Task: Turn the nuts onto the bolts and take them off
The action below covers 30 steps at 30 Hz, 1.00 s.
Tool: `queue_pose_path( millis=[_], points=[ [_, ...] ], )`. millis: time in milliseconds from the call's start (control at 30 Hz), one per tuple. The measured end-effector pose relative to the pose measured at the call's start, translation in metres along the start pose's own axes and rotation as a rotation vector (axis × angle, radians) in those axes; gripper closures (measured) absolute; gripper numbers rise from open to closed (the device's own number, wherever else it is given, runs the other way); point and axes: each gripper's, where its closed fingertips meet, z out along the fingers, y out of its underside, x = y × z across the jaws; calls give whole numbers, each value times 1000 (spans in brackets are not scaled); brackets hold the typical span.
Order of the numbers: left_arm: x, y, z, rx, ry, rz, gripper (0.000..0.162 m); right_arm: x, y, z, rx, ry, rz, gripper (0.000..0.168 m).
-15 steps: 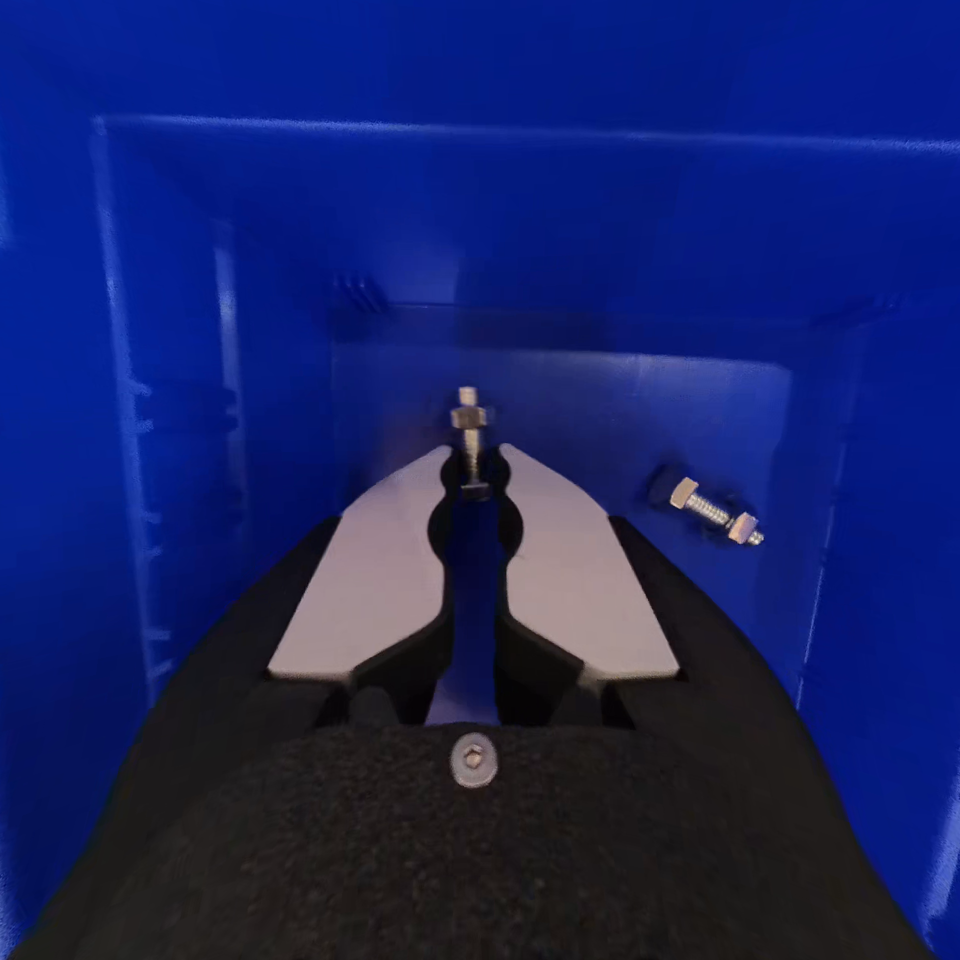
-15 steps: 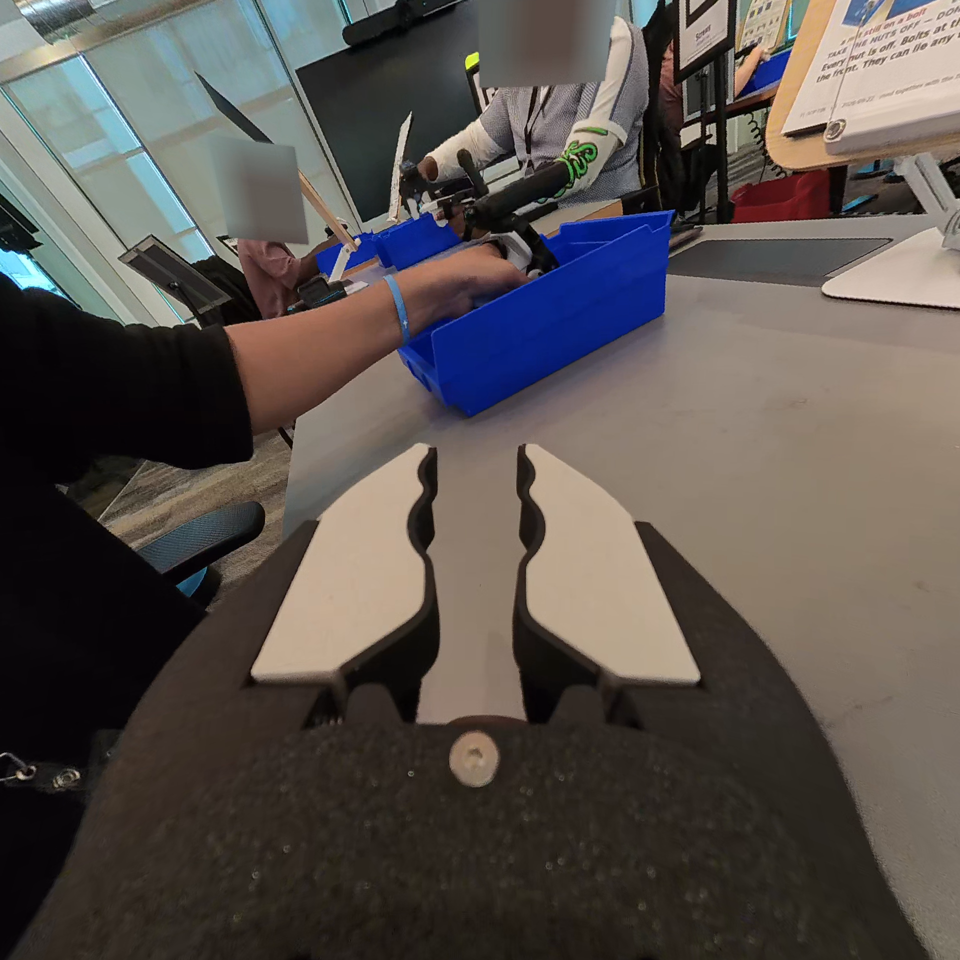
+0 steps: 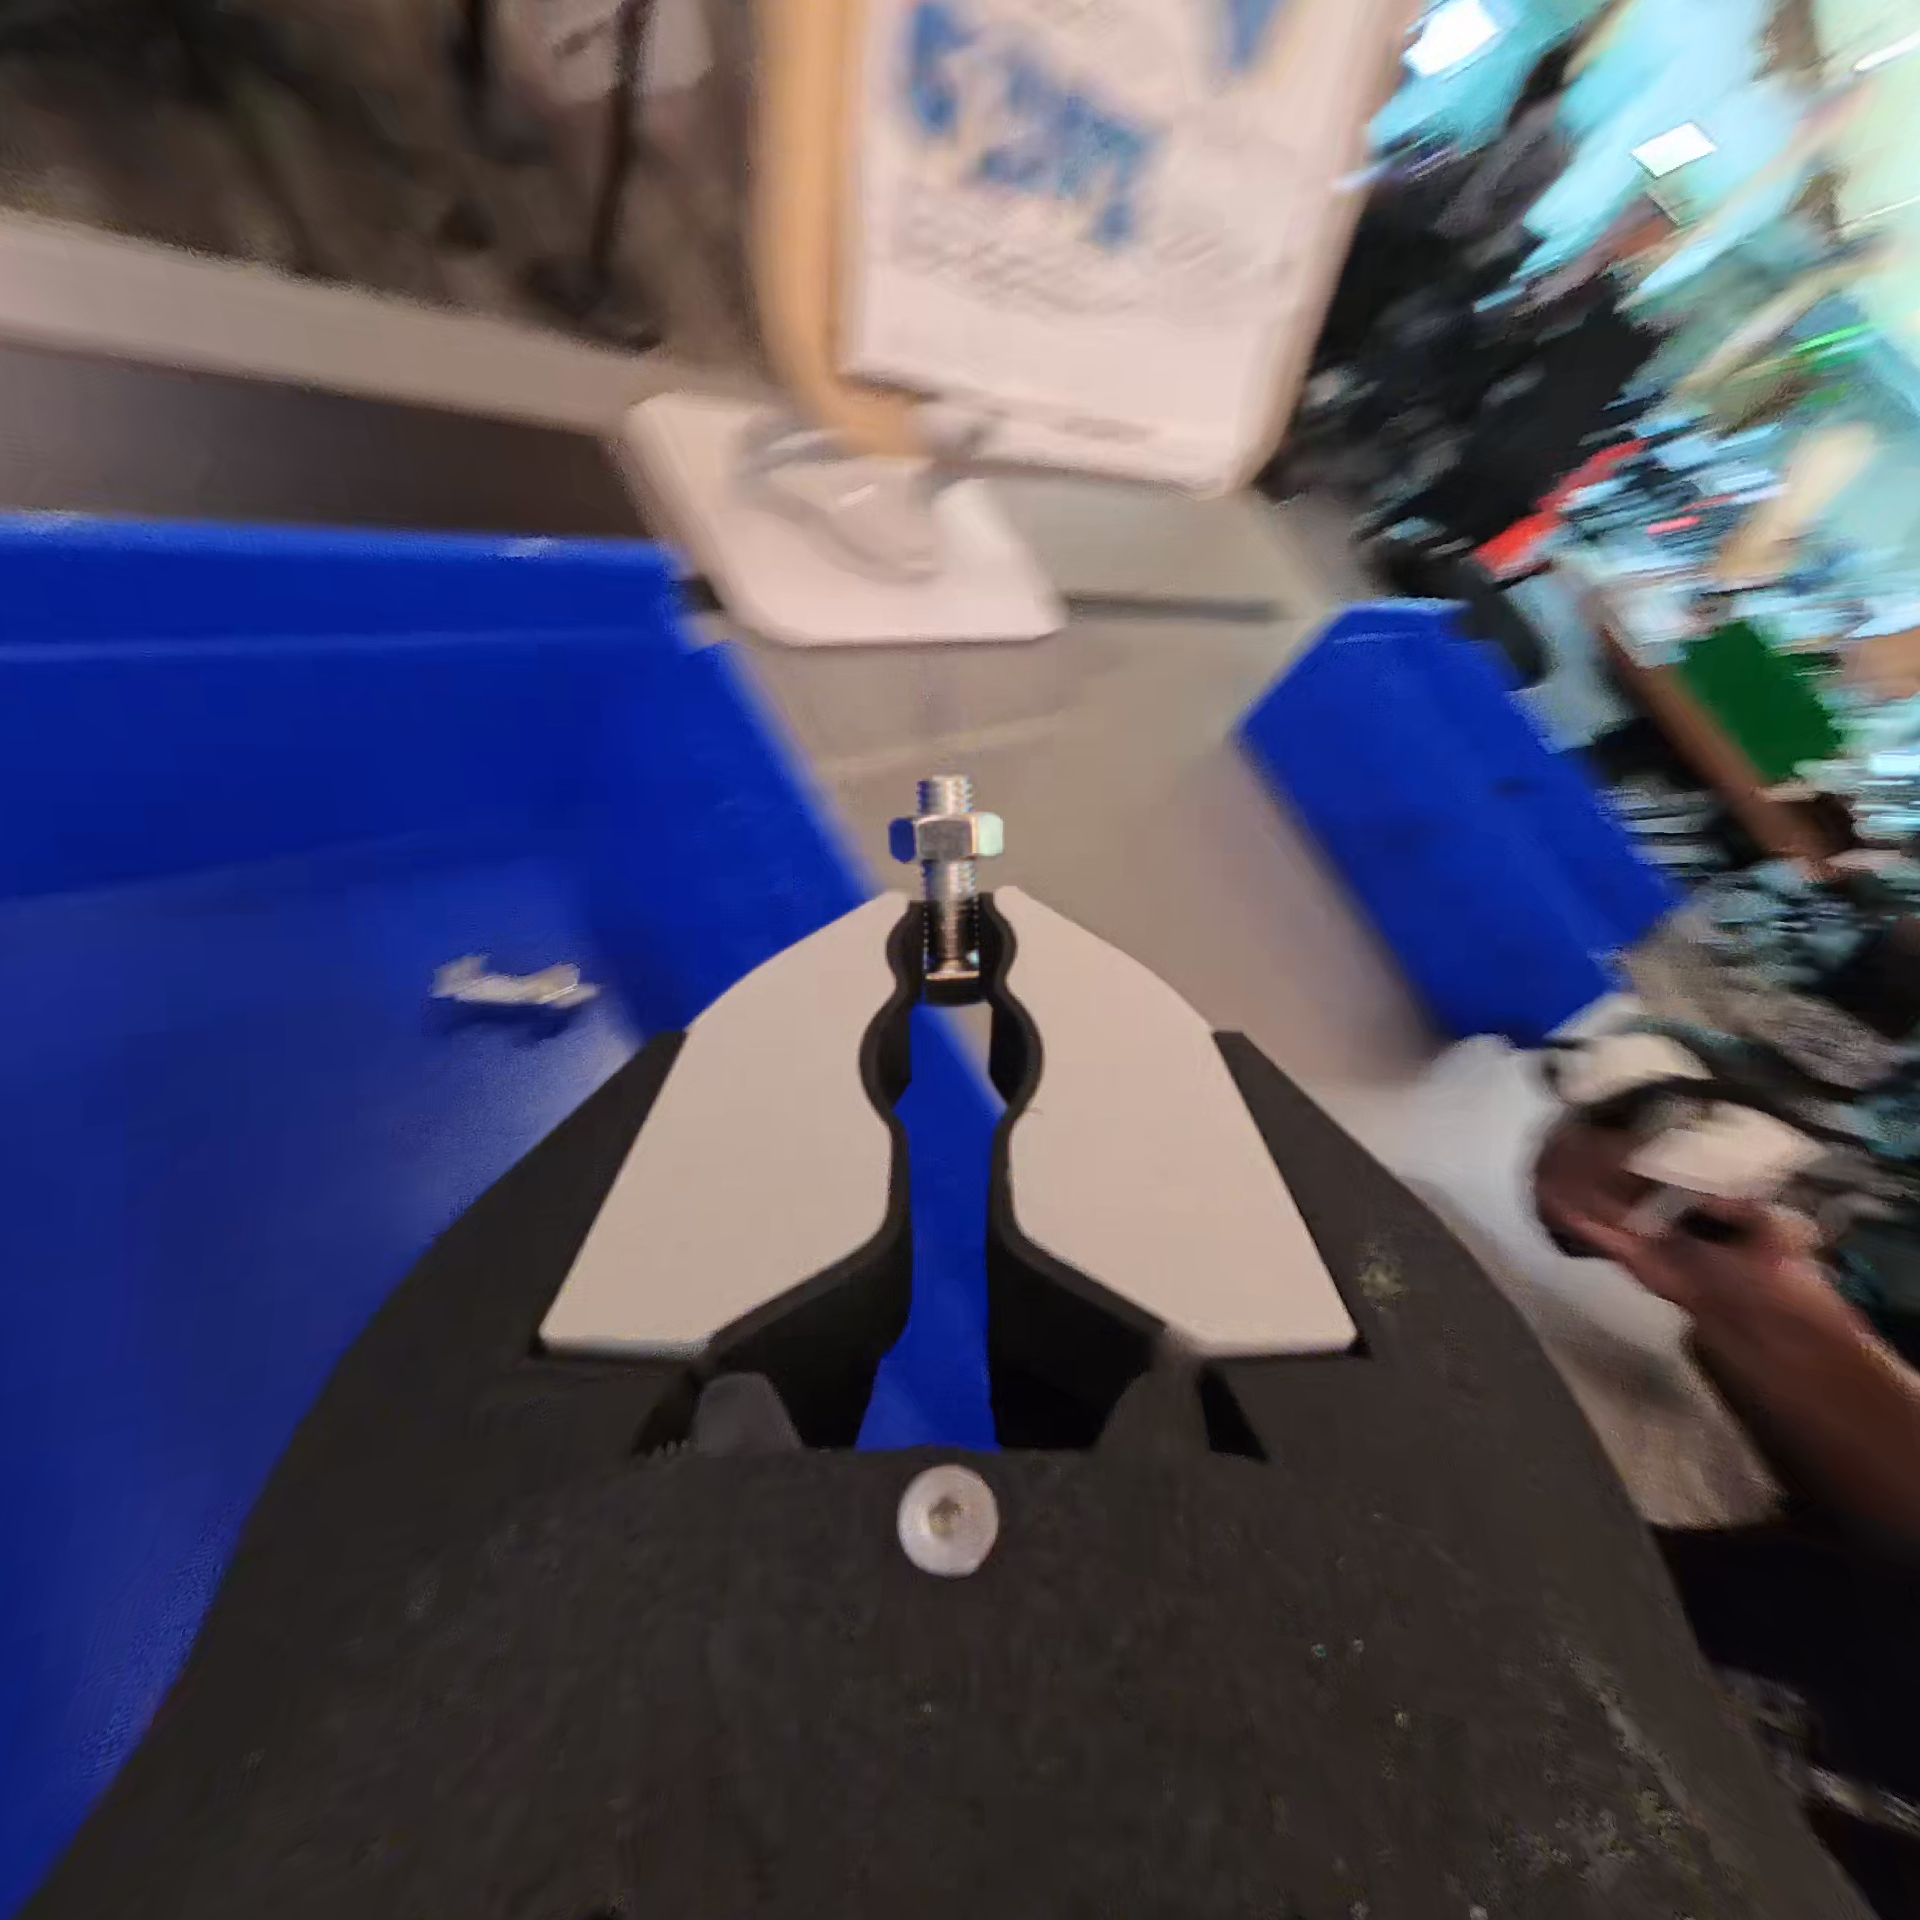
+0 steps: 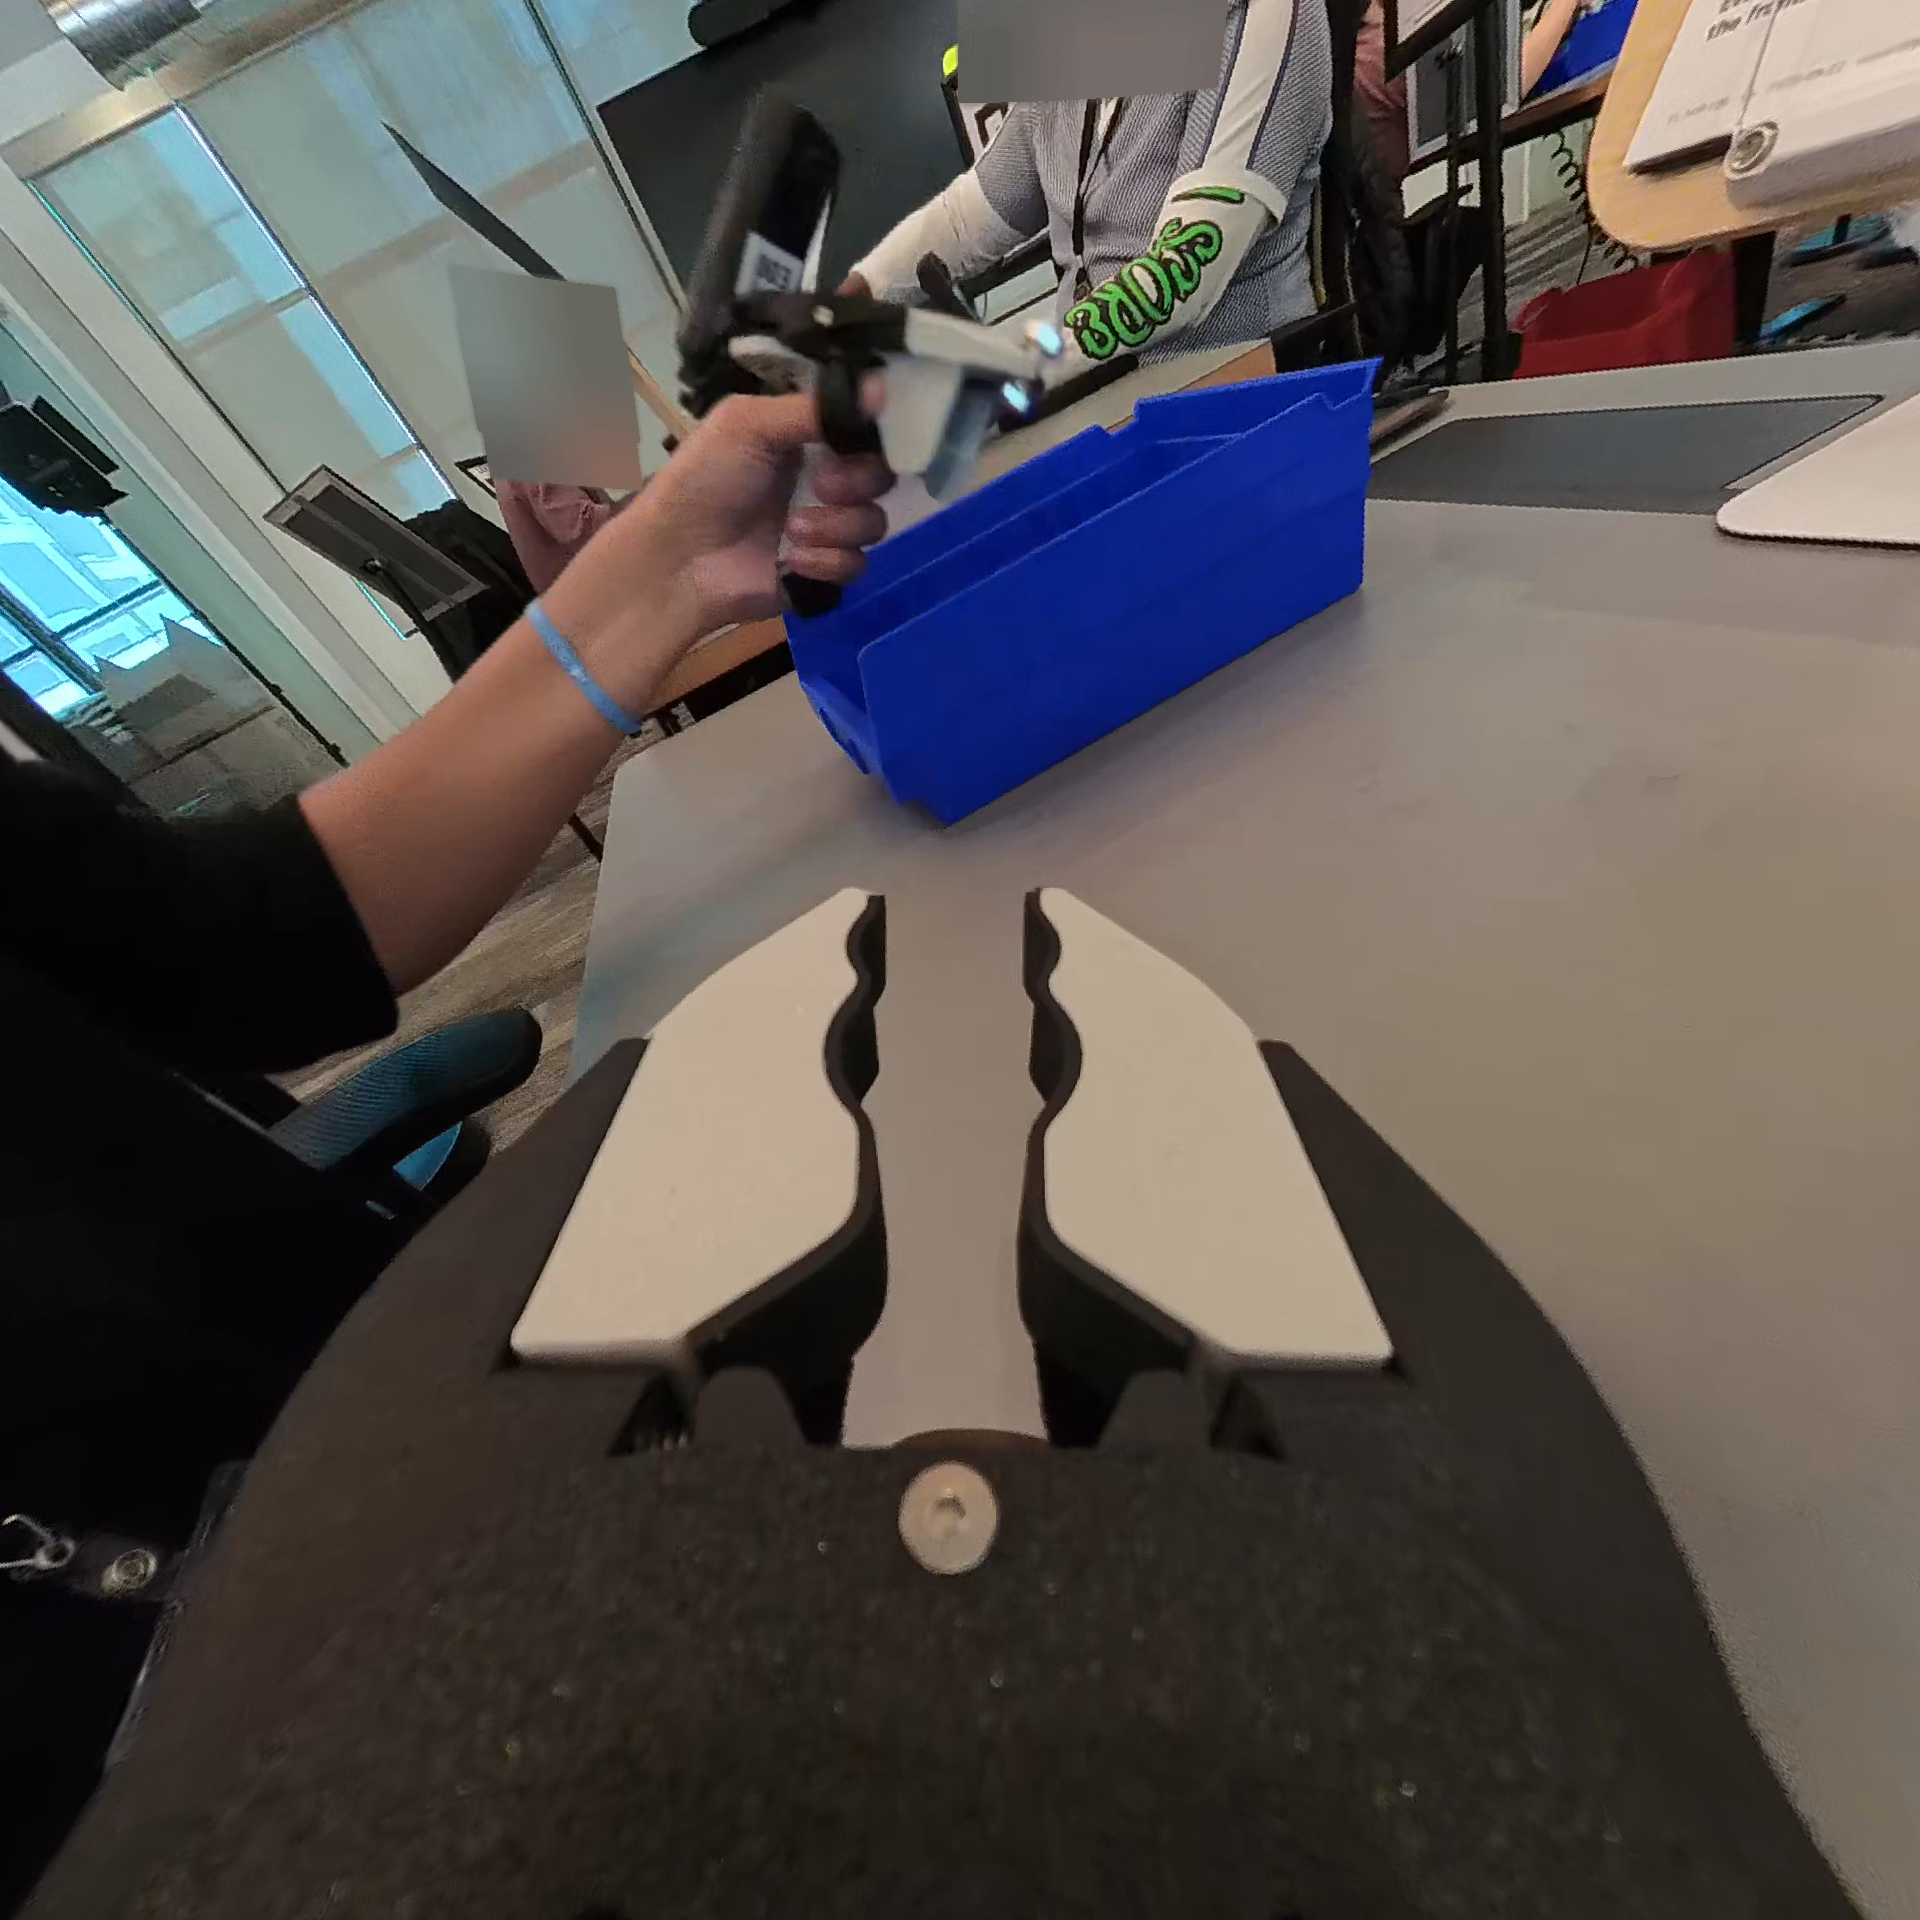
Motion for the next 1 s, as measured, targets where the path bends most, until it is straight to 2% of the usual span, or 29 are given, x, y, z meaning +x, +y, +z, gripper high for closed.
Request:
queue_pose_path(
  millis=[167, 300, 333, 400, 533, 867, 1000],
  points=[
    [119, -3, -4, 157, 369, 49, 154, -6, -26, 23, 13, -76, 38, 143],
    [179, 12, 6, 219, 531, 63, 154, -29, -70, 39, 124, -256, 142, 126],
    [189, 18, 10, 212, 553, 63, 154, -34, -82, 41, 169, -293, 172, 117],
    [205, 28, 19, 192, 585, 79, 154, -42, -100, 45, 224, -343, 216, 99],
    [227, 42, 30, 152, 619, 111, 154, -52, -114, 51, 248, -342, 178, 83],
    [253, 66, 48, 64, 674, 142, 153, -69, -113, 72, 163, -390, 127, 79],
    [255, 68, 48, 55, 656, 184, 154, -53, -119, 65, 211, -340, 140, 82]
  ],
)
